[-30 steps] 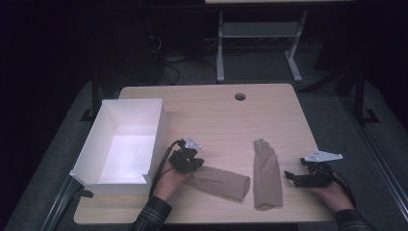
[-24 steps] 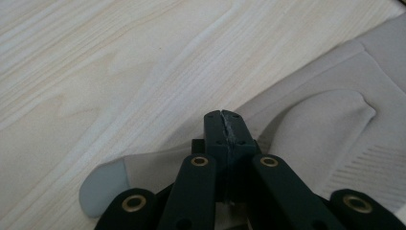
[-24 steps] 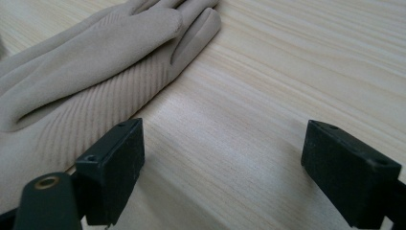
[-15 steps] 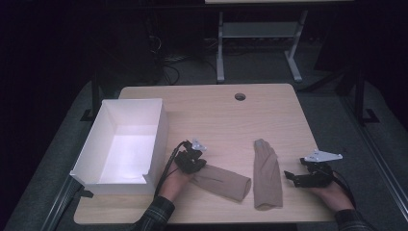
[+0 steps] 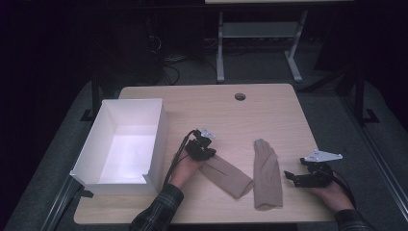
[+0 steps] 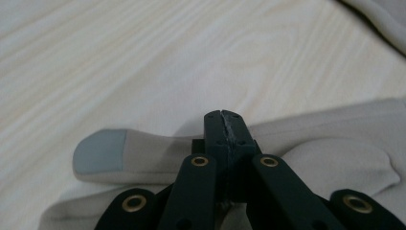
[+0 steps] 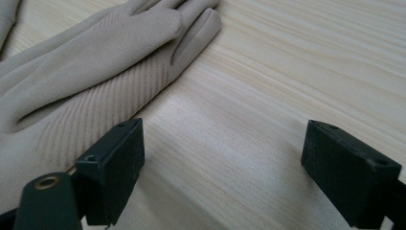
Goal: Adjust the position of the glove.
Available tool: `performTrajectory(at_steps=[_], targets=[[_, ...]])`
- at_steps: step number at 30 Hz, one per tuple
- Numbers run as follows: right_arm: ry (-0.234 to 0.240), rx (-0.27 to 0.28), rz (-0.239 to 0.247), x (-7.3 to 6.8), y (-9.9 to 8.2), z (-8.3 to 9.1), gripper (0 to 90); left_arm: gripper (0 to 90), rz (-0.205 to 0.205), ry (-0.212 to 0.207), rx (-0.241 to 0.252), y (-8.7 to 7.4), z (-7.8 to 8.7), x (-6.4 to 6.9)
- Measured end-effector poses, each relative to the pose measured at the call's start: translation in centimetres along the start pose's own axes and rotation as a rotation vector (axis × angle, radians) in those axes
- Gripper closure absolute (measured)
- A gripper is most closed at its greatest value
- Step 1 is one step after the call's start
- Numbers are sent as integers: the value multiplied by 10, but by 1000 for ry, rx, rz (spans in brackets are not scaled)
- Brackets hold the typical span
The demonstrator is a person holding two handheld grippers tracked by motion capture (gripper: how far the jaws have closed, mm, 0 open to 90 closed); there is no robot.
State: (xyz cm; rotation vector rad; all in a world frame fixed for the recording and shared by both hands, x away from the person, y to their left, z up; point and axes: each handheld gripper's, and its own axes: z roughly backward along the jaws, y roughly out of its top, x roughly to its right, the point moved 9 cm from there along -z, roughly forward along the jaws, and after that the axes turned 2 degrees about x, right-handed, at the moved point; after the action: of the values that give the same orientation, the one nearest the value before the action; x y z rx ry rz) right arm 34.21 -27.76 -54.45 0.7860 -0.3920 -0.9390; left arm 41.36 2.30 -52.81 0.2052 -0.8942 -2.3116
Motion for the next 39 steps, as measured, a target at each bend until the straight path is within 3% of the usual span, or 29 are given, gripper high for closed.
performTrajectory(at_steps=[6, 10, 13, 19, 24, 27, 32, 33, 39], targets=[[0, 0, 1, 0, 0, 0, 146, 898, -26, -7, 8, 16, -13, -4], [2, 0, 2, 0, 0, 0, 146, 897, -29, -22, 28, 21, -11, 4], [2, 0, 2, 0, 0, 0, 146, 898, -43, -53, 52, 25, -6, 19], [2, 0, 3, 0, 0, 0, 146, 898, -98, -143, 76, 27, -3, 62], [2, 0, 3, 0, 0, 0, 146, 898, -148, -224, 55, 20, -7, 97], [2, 0, 3, 0, 0, 0, 146, 898, -141, -248, 44, 14, -13, 109], [2, -1, 2, 0, 0, 0, 146, 898, -162, -261, 13, 3, -18, 114], [2, 0, 3, 0, 0, 0, 146, 898, -145, -264, 19, 3, -17, 115], [2, 0, 2, 0, 0, 0, 145, 898, -163, -268, -5, -9, -6, 113]])
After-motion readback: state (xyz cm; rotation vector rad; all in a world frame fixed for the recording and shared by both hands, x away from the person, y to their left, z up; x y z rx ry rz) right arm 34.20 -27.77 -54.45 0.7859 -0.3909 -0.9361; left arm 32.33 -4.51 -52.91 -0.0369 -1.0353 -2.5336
